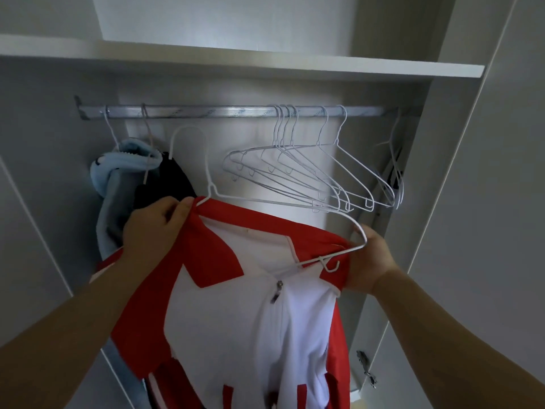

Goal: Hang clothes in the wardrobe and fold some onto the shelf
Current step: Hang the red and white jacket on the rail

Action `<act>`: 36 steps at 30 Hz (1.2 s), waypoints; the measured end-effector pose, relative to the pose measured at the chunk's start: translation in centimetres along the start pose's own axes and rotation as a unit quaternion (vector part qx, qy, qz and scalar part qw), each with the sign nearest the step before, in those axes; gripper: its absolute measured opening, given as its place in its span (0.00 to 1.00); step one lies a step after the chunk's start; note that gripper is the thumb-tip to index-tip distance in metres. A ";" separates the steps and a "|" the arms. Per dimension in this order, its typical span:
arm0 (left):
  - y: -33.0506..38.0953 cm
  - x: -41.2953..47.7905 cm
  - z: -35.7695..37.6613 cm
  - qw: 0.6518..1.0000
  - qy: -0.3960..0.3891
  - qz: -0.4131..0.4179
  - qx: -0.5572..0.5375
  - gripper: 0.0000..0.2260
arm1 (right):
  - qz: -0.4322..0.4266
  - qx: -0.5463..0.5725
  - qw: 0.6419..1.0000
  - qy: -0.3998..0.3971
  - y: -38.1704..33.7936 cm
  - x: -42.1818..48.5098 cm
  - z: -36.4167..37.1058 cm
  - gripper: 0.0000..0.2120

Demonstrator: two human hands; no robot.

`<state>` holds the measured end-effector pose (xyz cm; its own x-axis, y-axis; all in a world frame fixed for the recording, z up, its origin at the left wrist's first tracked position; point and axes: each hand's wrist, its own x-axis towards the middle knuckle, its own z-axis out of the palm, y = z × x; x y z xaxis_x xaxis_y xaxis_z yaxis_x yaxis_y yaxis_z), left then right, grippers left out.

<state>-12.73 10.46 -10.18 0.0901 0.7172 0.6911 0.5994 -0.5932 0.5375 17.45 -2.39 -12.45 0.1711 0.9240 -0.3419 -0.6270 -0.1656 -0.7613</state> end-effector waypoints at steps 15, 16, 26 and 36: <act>1.5 -2.0 2.2 0.967 -0.060 -0.166 -0.184 0.23 | 0.012 -0.092 0.991 0.096 0.2 -0.4 0.2 0.16; 1.5 -2.0 2.3 0.955 -0.057 -0.192 -0.221 0.22 | 0.009 -0.081 0.993 0.083 0.2 -0.6 0.2 0.20; 2.4 -2.5 2.6 0.968 0.000 -0.122 -0.218 0.13 | 0.067 -0.052 0.988 0.130 1.4 -0.6 0.5 0.20; 0.7 -3.4 2.0 0.987 -0.082 0.052 -0.126 0.12 | 0.062 -0.063 0.983 0.159 1.2 -0.5 -0.8 0.25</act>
<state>-10.99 8.37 -13.09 0.2801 0.6847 0.6729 0.3643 -0.7243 0.5854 17.25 -3.34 -13.63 0.3404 0.7433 -0.5759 -0.5629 -0.3295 -0.7580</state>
